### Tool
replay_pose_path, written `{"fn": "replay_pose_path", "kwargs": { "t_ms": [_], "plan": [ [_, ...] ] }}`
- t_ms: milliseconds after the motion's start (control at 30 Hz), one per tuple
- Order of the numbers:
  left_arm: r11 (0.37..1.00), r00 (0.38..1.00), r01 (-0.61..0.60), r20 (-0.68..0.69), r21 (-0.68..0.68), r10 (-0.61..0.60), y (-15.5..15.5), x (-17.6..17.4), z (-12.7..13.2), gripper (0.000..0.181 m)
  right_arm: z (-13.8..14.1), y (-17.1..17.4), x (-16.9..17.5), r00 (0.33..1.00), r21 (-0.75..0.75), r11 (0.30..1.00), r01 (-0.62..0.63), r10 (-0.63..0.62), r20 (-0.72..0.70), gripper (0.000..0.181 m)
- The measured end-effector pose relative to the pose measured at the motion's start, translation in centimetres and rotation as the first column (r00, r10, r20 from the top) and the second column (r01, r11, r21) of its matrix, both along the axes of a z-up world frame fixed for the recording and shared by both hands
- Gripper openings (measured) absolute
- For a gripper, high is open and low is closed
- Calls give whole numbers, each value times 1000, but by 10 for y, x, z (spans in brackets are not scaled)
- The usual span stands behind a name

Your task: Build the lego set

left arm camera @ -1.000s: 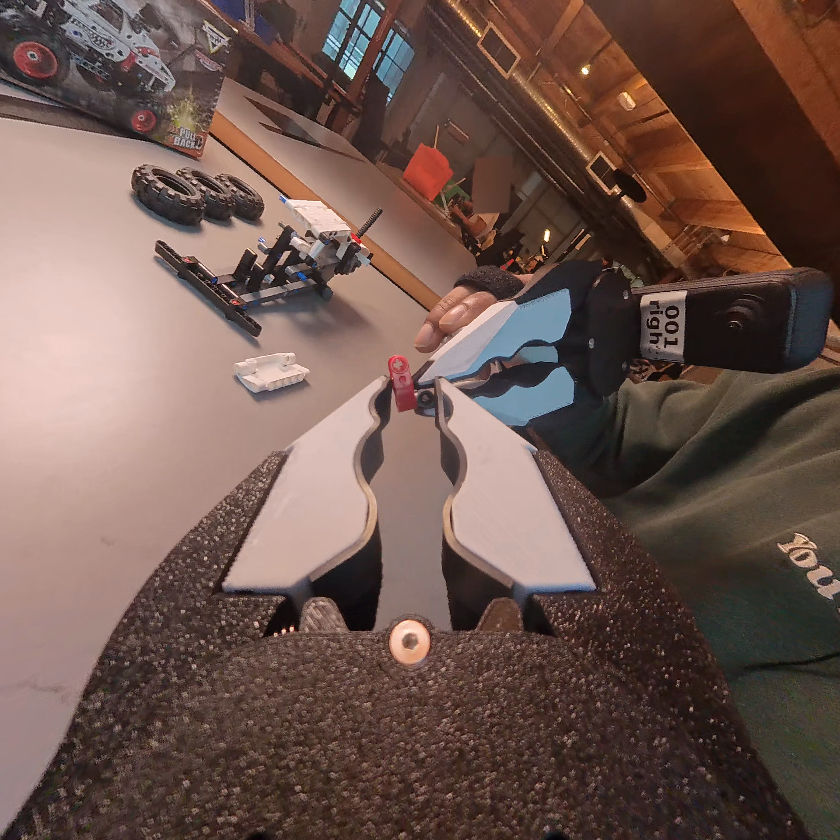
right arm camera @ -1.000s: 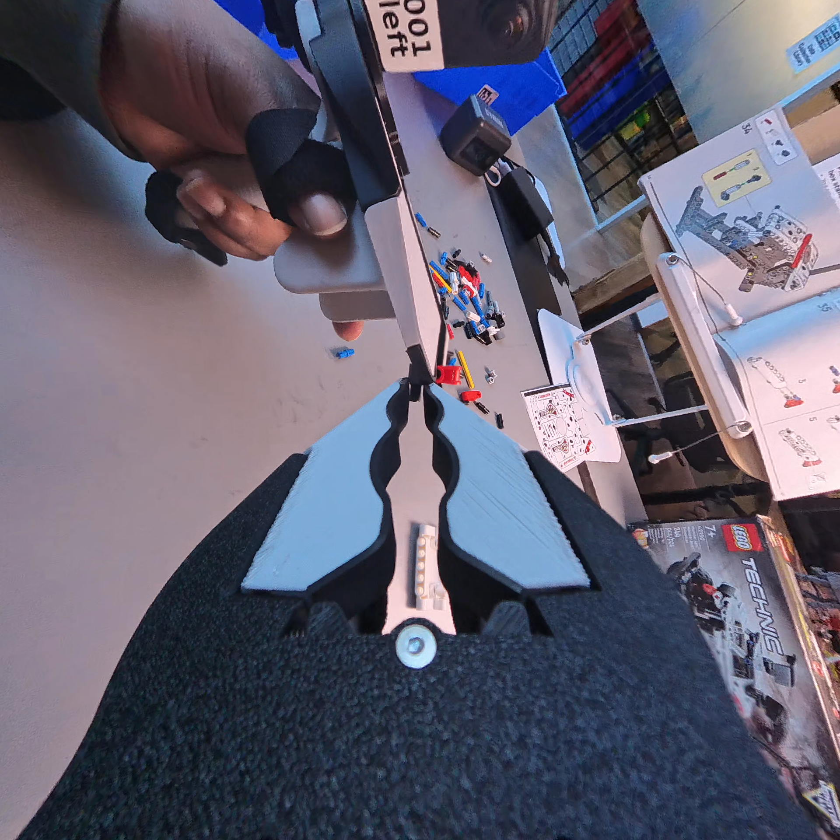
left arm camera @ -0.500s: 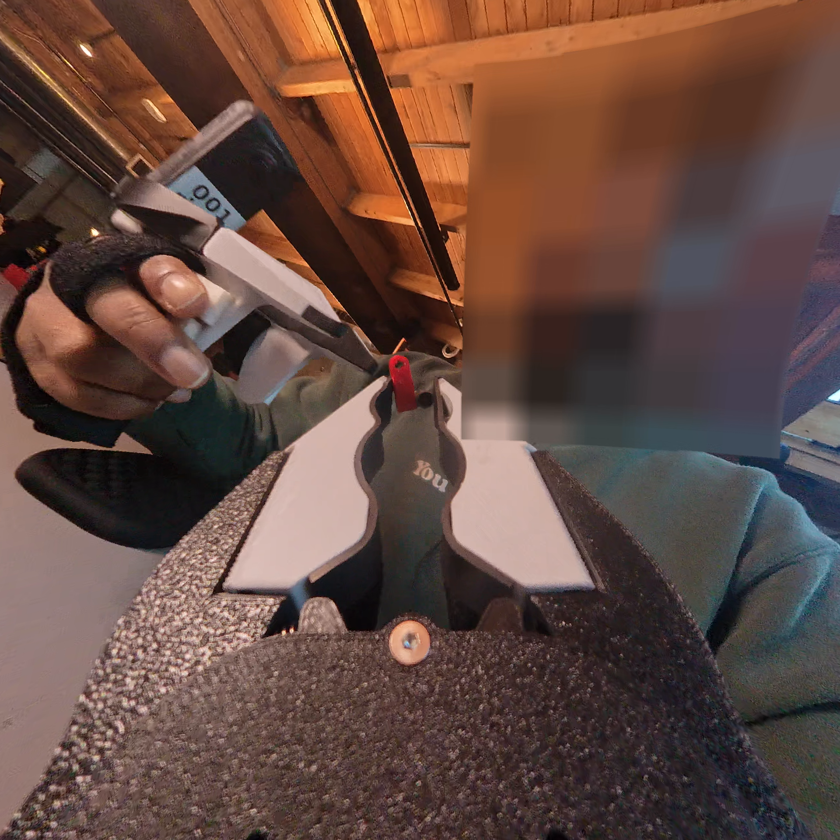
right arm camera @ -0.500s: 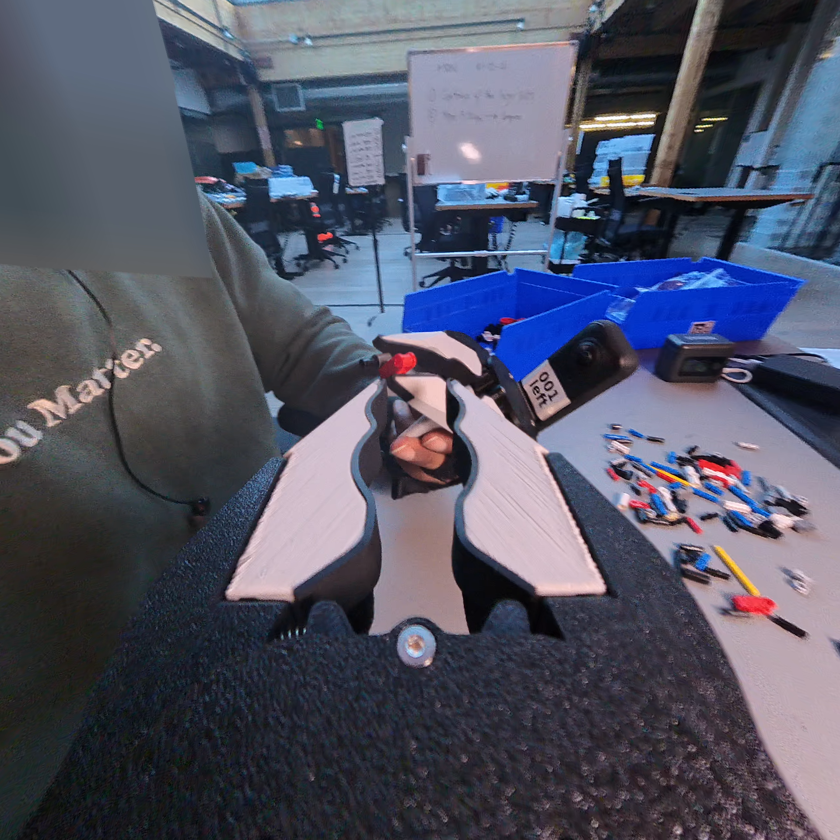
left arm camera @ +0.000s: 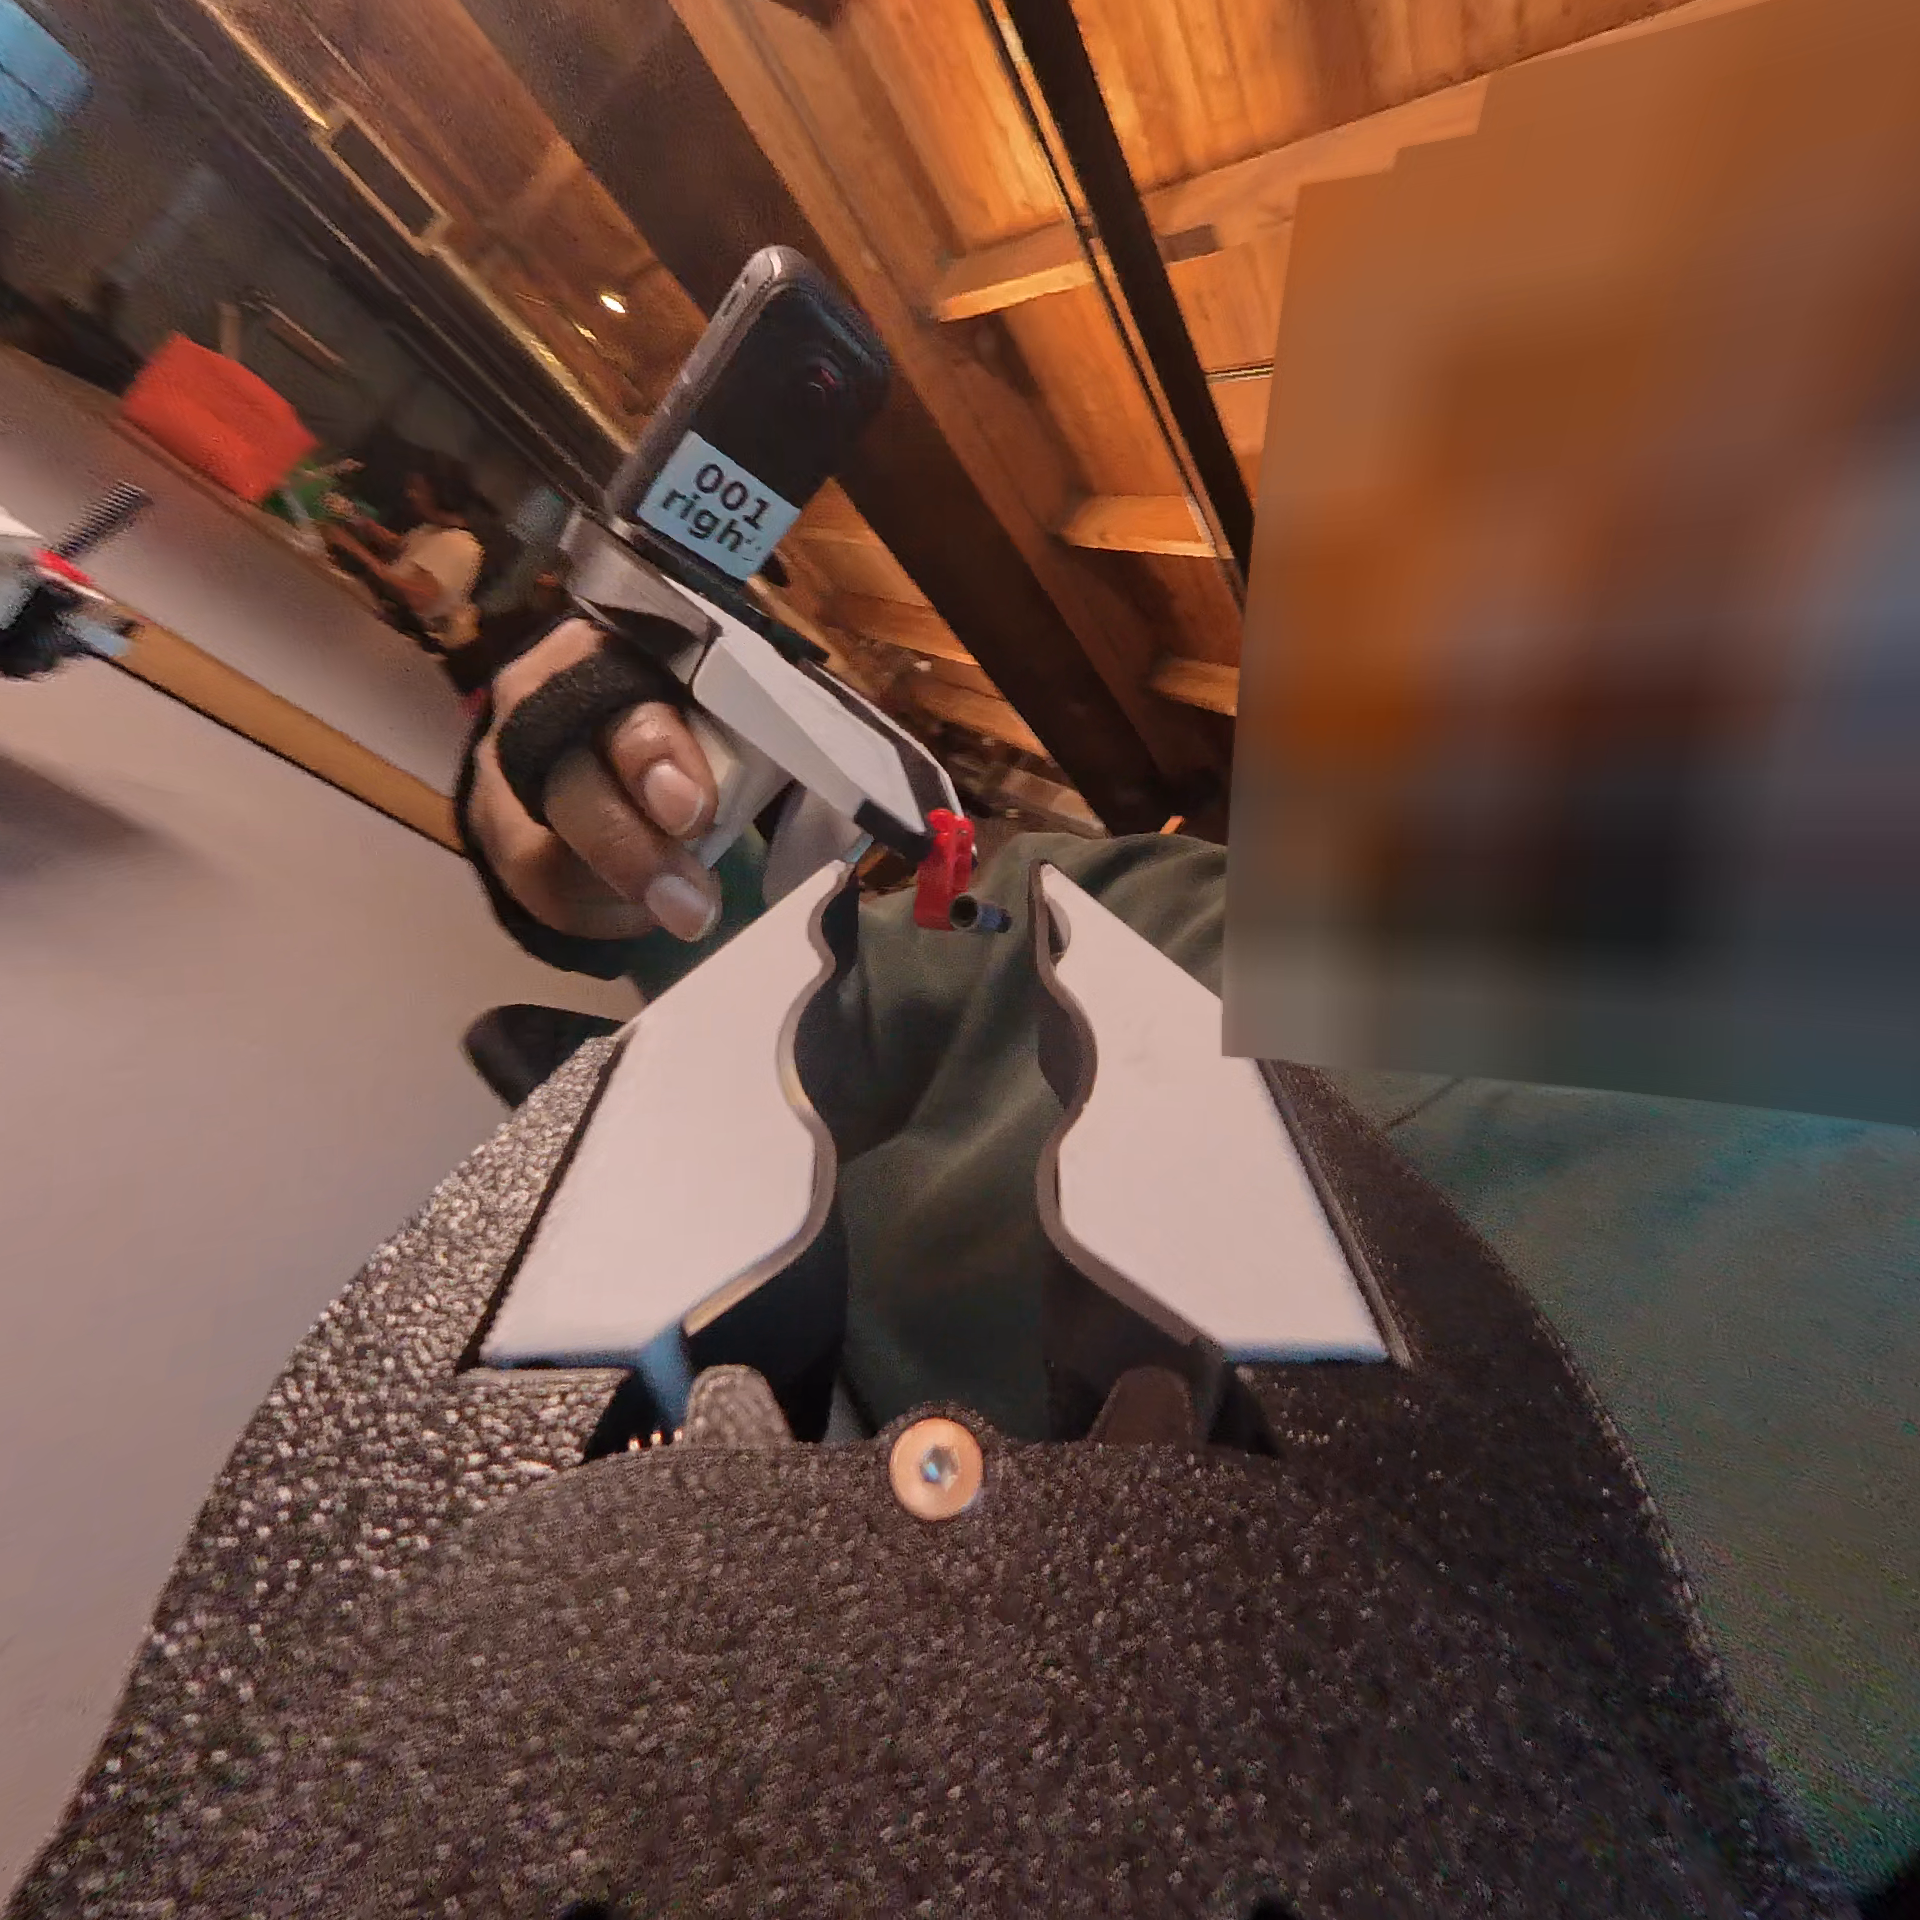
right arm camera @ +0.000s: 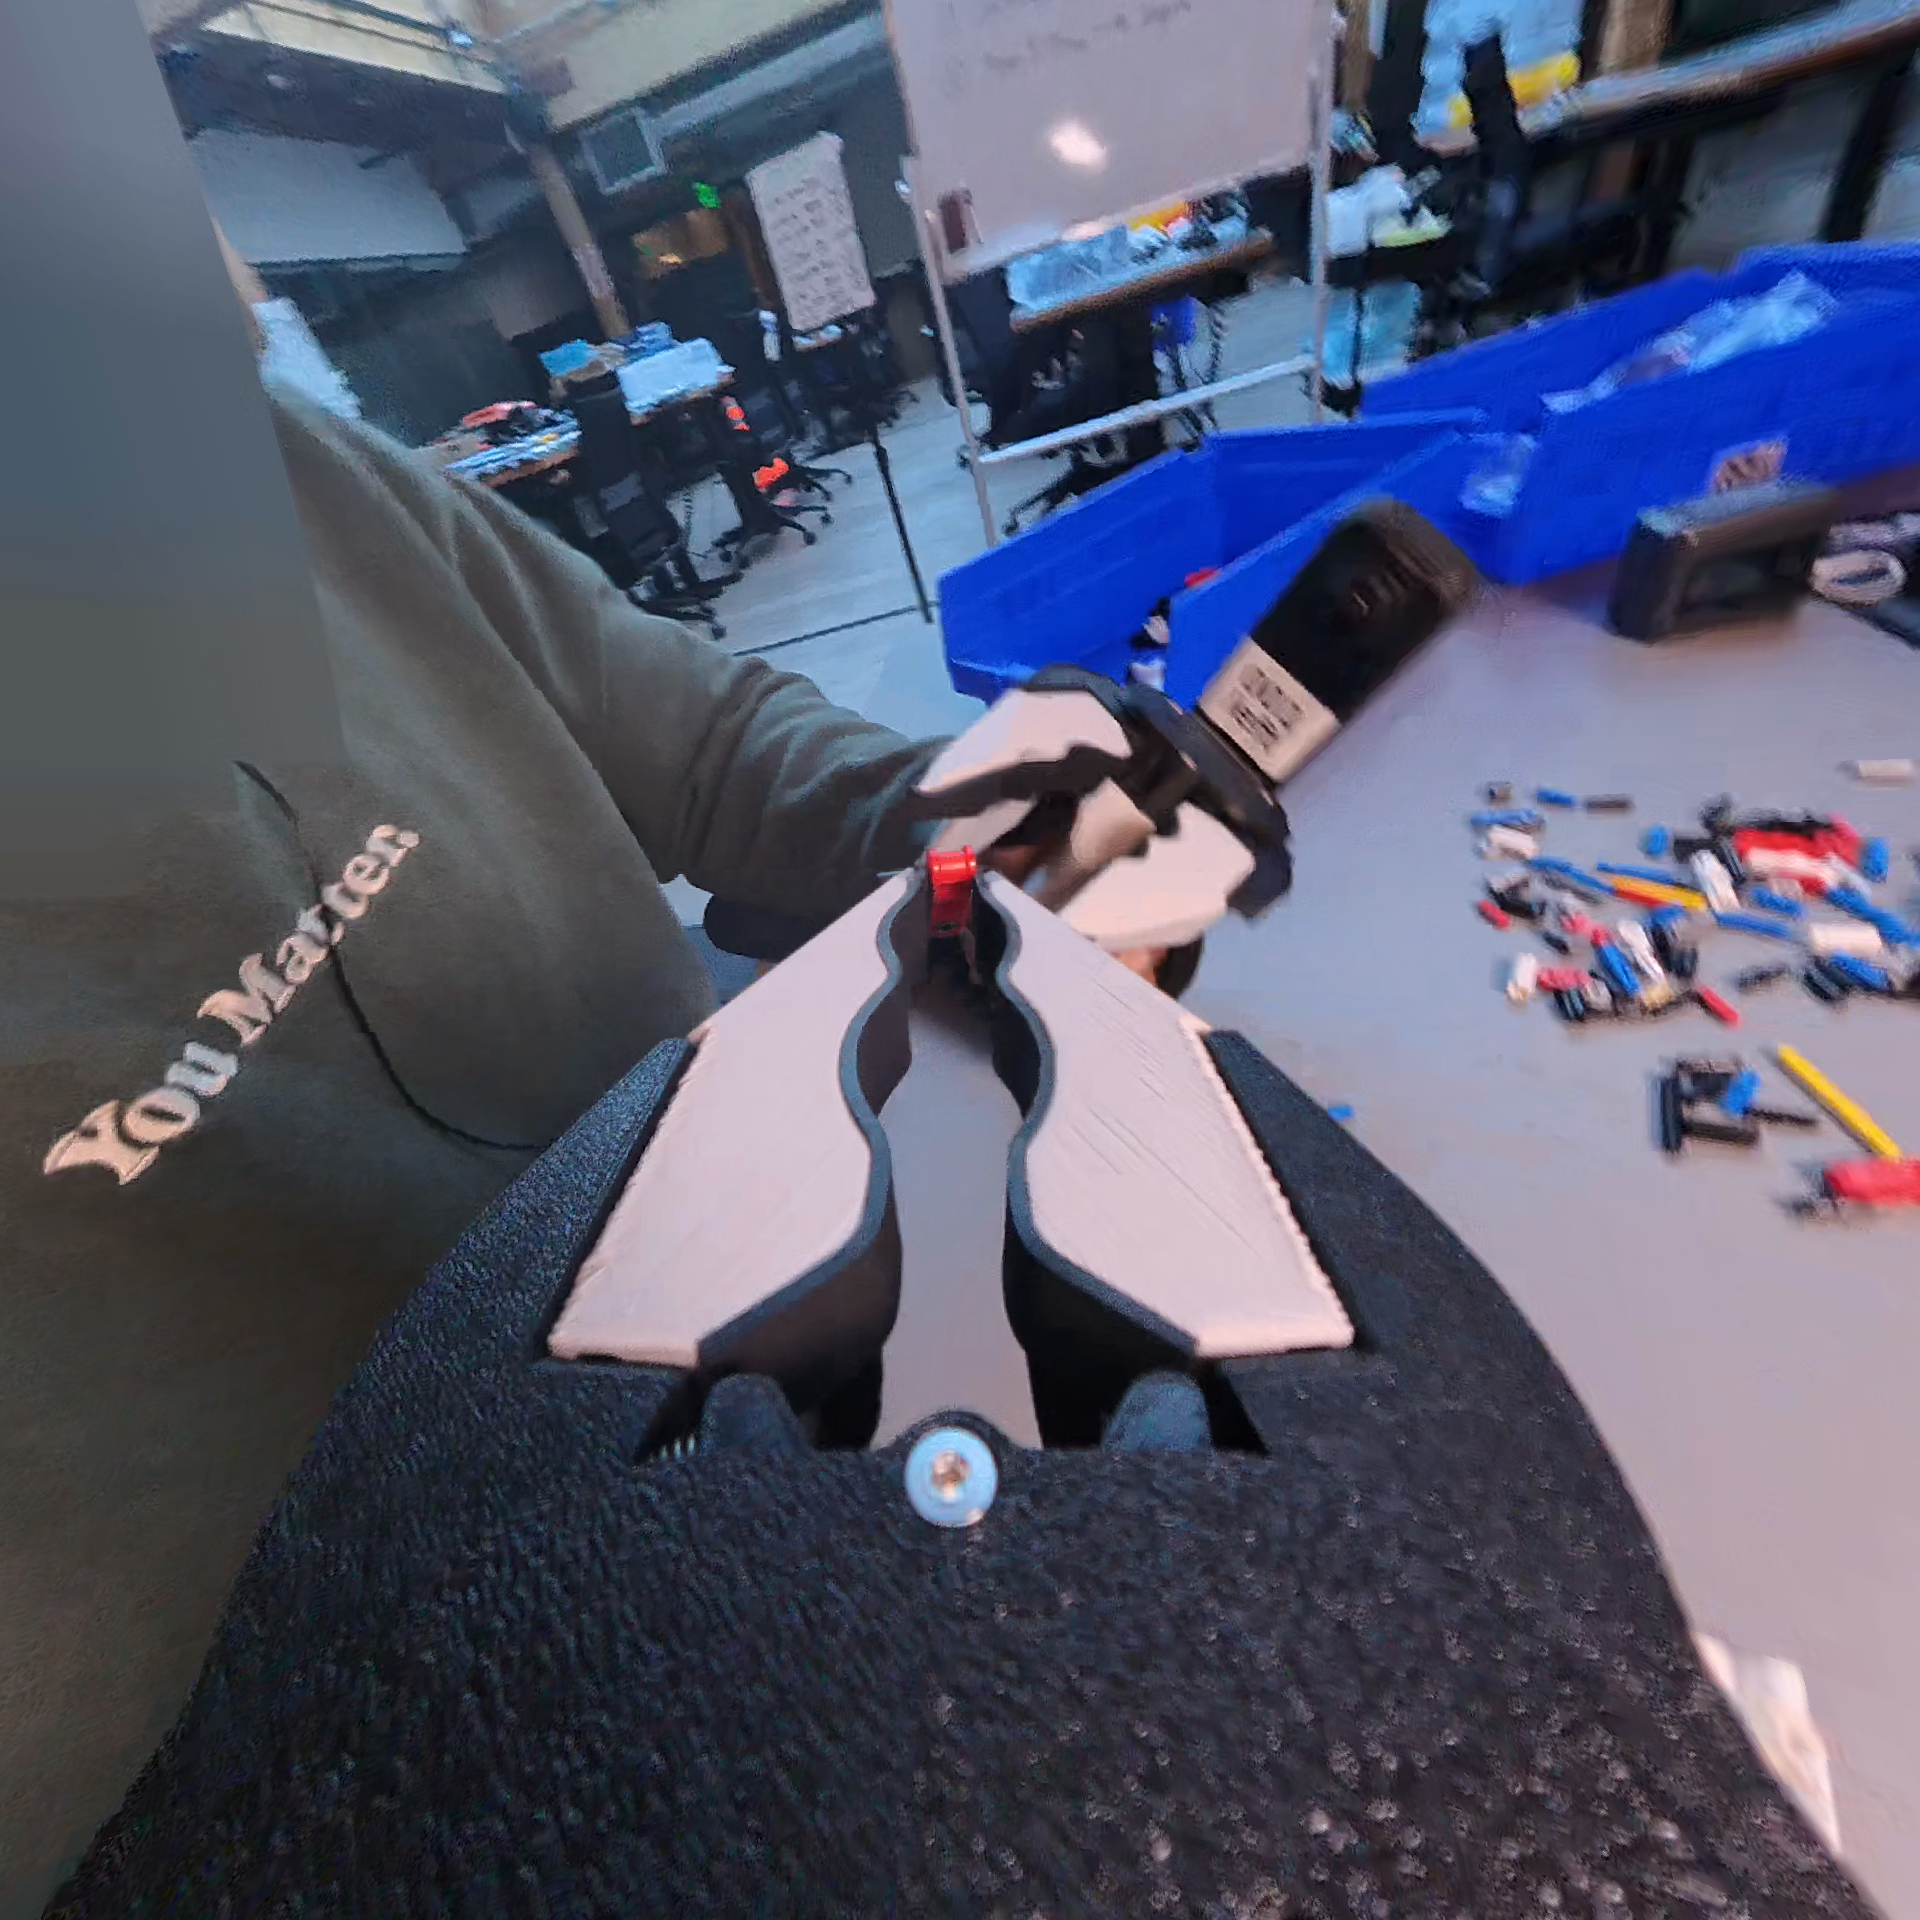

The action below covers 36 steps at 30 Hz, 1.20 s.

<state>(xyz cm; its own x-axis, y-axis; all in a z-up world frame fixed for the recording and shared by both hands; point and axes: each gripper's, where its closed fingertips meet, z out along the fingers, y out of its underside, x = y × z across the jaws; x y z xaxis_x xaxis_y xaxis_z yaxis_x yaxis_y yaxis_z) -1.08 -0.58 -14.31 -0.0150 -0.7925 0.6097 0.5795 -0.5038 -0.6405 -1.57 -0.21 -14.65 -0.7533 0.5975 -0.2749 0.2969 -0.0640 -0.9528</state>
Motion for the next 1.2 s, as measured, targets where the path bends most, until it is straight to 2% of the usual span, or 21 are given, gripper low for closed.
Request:
{"fn": "replay_pose_path", "kwargs": {
  "t_ms": [67,133,200,400,533,667,733,833,933,1000,1067,1133,1200],
  "plan": [
    [990,978,-140,-159,-4,138,10,-8,-13,32,-13,16,-3,986,-51,997,63,-55,155,8],
    [970,893,-241,-388,21,230,18,-9,-36,32,-23,27,-4,964,-122,985,119,-85,250,8],
    [957,791,-285,-551,52,266,23,-7,-56,31,-40,34,-5,942,-138,977,161,-110,317,8],
    [944,629,-319,-726,86,278,30,6,-85,21,-75,33,-5,896,-166,965,205,-117,429,8],
    [942,595,-331,-763,53,252,32,7,-97,17,-88,32,-9,881,-148,965,218,-129,456,8],
    [940,612,-340,-755,18,236,33,4,-99,17,-88,33,-12,881,-193,957,217,-107,460,8],
    [939,639,-343,-729,17,246,33,3,-93,17,-81,33,-14,899,-251,945,212,-87,430,8],
    [938,698,-347,-661,23,274,33,1,-79,17,-66,33,-16,939,-306,933,191,-82,334,8],
    [936,761,-350,-573,32,304,31,-2,-63,17,-45,34,-16,980,-324,931,169,-122,160,15],
    [932,795,-361,-518,15,316,32,-7,-56,17,-34,40,-15,977,-255,946,201,-212,-16,23],
    [928,817,-372,-475,2,328,32,-12,-52,16,-38,41,-14,952,-81,963,259,-268,-148,32],
    [925,828,-381,-447,-8,337,34,-17,-50,16,-49,41,-15,928,85,946,314,-286,-238,45],
    [922,837,-387,-428,-18,343,35,-19,-49,16,-57,38,-17,920,162,927,337,-287,-268,58]
  ]
}}
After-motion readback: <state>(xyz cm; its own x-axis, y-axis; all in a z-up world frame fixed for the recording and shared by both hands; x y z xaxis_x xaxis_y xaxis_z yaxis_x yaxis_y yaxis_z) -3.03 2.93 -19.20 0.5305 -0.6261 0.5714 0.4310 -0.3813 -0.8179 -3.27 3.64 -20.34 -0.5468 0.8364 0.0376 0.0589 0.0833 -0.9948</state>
